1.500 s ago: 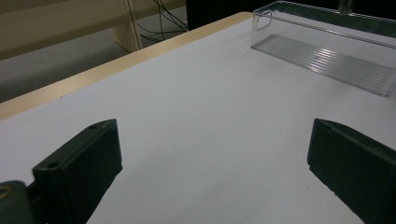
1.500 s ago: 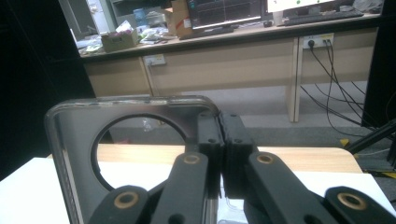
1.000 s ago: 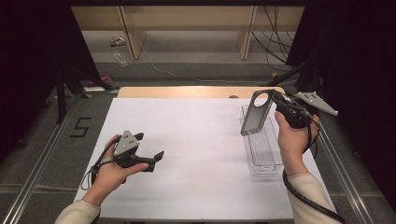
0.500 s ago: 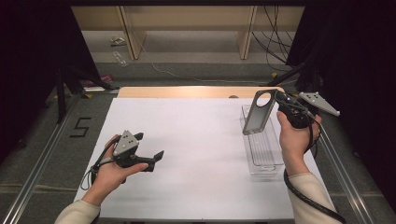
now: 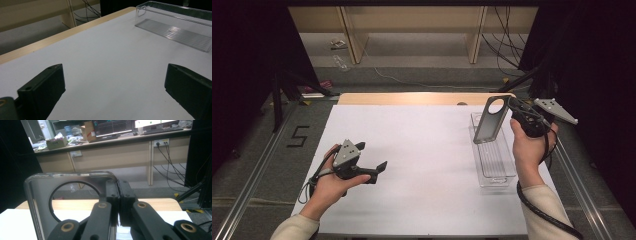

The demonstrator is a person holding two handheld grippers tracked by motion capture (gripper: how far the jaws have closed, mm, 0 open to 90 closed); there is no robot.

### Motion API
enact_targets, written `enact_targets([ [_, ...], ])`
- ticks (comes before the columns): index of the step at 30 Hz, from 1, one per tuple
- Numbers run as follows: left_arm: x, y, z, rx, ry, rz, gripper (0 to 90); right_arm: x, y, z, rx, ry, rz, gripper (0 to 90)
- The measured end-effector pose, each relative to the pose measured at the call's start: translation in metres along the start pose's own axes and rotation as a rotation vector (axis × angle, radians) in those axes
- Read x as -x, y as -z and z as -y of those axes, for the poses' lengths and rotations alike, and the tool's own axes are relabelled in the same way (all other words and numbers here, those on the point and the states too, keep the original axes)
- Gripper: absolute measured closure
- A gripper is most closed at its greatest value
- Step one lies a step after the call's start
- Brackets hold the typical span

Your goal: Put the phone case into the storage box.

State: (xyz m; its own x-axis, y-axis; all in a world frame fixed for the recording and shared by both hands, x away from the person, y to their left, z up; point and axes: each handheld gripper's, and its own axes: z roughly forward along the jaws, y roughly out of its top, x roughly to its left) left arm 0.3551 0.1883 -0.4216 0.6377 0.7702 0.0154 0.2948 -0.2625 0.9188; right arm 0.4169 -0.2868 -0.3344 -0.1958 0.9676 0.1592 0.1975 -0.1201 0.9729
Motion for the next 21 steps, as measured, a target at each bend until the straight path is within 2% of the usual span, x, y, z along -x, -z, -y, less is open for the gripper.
enact_targets([
  [21, -0.0001, 0.0002, -0.0004, 0.001, -0.001, 0.002, 2.5, 0.0018, 0.0006, -0.0007, 0.004, 0.002, 0.012, 88.9],
])
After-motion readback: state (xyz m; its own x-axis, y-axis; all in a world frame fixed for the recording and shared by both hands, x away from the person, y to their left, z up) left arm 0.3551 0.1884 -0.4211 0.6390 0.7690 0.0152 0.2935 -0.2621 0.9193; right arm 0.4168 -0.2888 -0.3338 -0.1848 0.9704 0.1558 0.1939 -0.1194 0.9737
